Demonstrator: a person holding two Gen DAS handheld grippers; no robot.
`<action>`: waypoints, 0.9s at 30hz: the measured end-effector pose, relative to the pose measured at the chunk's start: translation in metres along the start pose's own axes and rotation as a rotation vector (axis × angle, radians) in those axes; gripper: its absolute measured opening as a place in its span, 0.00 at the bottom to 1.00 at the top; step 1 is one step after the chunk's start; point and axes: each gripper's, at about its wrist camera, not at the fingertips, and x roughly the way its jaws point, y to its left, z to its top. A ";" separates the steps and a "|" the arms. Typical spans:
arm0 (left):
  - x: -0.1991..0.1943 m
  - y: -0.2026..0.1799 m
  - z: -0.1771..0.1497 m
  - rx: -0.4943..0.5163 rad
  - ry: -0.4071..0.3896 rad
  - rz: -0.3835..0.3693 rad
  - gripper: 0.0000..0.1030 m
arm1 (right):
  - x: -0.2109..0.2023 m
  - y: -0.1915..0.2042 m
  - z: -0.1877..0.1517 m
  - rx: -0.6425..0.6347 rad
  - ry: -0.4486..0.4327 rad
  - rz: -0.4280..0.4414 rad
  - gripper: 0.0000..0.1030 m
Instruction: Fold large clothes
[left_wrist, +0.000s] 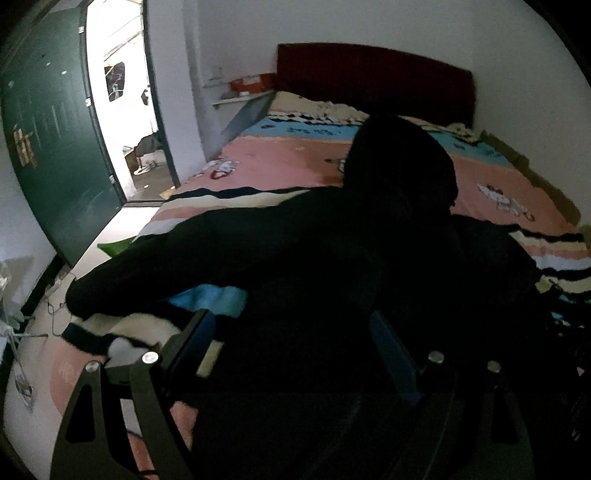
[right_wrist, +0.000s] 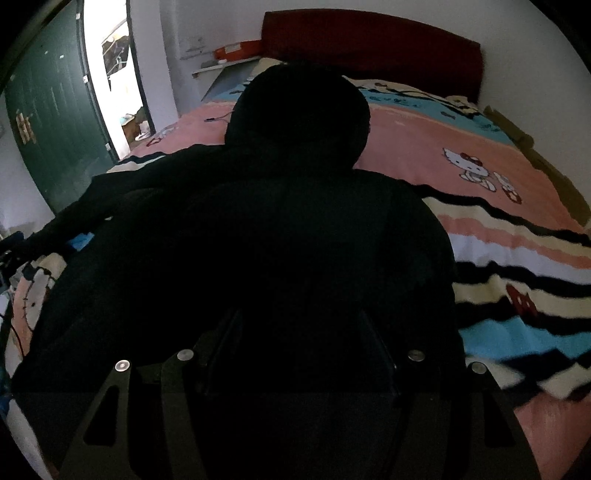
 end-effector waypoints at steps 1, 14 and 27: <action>-0.005 0.008 -0.002 -0.011 -0.006 -0.002 0.83 | -0.004 0.002 -0.002 0.005 -0.001 0.000 0.62; 0.001 0.105 -0.030 -0.185 0.024 -0.016 0.84 | -0.042 0.020 -0.027 0.064 0.004 -0.064 0.63; 0.093 0.270 -0.052 -0.640 0.110 -0.039 0.83 | -0.065 0.011 -0.034 0.117 0.013 -0.174 0.63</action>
